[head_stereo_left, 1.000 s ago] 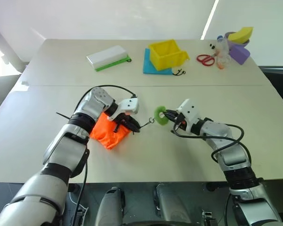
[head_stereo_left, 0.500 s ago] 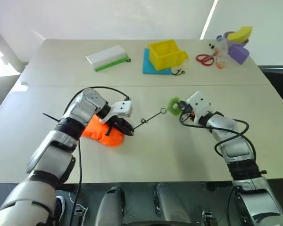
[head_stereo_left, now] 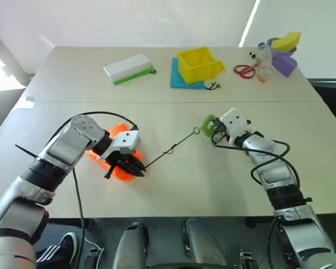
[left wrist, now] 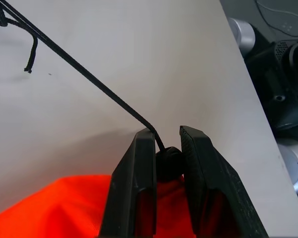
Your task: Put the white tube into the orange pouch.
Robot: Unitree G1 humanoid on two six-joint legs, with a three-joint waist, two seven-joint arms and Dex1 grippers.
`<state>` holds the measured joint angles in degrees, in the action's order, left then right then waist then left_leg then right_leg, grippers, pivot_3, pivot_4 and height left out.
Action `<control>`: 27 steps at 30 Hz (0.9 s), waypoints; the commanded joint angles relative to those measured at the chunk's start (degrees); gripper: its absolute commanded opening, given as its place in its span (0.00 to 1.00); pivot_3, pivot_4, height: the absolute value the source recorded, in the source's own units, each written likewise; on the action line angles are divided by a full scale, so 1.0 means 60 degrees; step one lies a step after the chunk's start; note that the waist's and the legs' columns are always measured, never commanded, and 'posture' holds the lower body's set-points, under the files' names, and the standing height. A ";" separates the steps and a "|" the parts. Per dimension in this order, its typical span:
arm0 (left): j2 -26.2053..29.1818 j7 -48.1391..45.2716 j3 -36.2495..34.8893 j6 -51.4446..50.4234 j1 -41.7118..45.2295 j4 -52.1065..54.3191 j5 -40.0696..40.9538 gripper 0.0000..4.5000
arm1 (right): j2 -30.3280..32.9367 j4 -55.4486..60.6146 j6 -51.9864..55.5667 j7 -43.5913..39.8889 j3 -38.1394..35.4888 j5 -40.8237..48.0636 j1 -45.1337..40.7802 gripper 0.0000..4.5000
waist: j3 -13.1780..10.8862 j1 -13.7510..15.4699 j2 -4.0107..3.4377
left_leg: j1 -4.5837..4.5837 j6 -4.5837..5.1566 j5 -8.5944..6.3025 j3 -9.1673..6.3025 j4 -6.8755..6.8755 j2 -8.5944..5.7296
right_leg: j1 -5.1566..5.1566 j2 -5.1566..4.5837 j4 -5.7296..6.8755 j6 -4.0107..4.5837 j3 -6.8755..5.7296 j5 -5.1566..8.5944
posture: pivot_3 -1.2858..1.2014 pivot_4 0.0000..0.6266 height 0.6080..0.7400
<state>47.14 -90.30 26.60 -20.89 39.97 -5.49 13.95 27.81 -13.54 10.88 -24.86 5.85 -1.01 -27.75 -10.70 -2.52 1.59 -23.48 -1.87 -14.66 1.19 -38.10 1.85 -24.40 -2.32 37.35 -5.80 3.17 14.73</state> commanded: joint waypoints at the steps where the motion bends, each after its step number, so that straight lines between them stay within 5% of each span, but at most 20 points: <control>1: 0.0135 -0.0243 -0.0029 -0.0247 -0.0311 0.0075 -0.0134 0.08 | 0.0311 -0.0149 0.0122 0.0410 -0.0804 -0.0018 -0.0296 0.00 | 0.0000 0.0011 0.0000 | 0.0000 0.0000 0.0000 0.0000 0.0000 0.0000 | 0.0000 0.0000 0.0000 0.0000 0.0000 0.0000 | 0.52 0.24 1.00; 4: -0.0236 0.0003 -0.0216 -0.0517 -0.0321 -0.0015 0.0008 0.34 | 0.0155 0.0248 0.0396 -0.0208 -0.0804 0.0588 -0.0123 0.07 | 0.0000 0.0013 0.0000 | 0.0000 0.0000 0.0000 0.0001 -0.0001 -0.0001 | 0.0001 -0.0001 -0.0001 -0.0001 0.0000 0.0000 | 0.52 0.24 1.00; 10: -0.0922 0.0595 -0.1383 -0.1172 -0.0442 0.0199 0.0995 0.99 | 0.0188 0.1685 0.1357 -0.1566 -0.0711 0.1576 0.0709 0.67 | 0.0000 0.0024 0.0000 | -0.0001 0.0000 0.0000 -0.0003 0.0000 0.0001 | 0.0000 0.0002 0.0001 -0.0003 -0.0002 -0.0001 | 0.52 0.24 1.00; 13: -0.1404 0.1477 -0.2375 -0.1278 -0.0725 0.0453 0.1543 1.00 | 0.0709 0.2757 0.1847 -0.2560 -0.0633 0.2050 0.1385 0.99 | 0.0001 0.0030 0.0000 | -0.0001 0.0000 0.0000 -0.0006 0.0000 0.0002 | 0.0001 0.0000 0.0001 -0.0003 -0.0002 -0.0001 | 0.52 0.24 1.00; 20: -0.1584 0.3215 -0.3981 -0.1275 -0.1504 0.1696 0.1960 1.00 | 0.1603 0.4620 0.2463 -0.3761 -0.1639 0.3536 0.2097 1.00 | 0.0001 0.0003 -0.0001 | 0.0009 0.0000 0.0000 0.0001 -0.0004 0.0005 | 0.0002 -0.0002 0.0001 -0.0005 -0.0001 -0.0003 | 0.52 0.24 1.00; 27: -0.1711 0.5364 -0.6165 -0.0594 -0.2604 0.0913 0.1974 1.00 | 0.2134 0.5468 0.1943 -0.4780 -0.2312 0.4226 0.3850 1.00 | 0.0004 0.0082 0.0005 | 0.0020 0.0000 0.0001 -0.0004 -0.0003 0.0004 | 0.0026 -0.0005 -0.0008 -0.0004 -0.0005 -0.0001 | 0.52 0.24 1.00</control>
<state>36.82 -61.02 -6.20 -26.87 25.29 0.89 25.60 39.79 17.37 24.43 -52.79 -6.05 23.44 -5.51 -10.67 -2.03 1.61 -23.36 -1.86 -14.65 1.21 -38.12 1.86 -24.25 -2.40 37.30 -5.83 3.15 14.72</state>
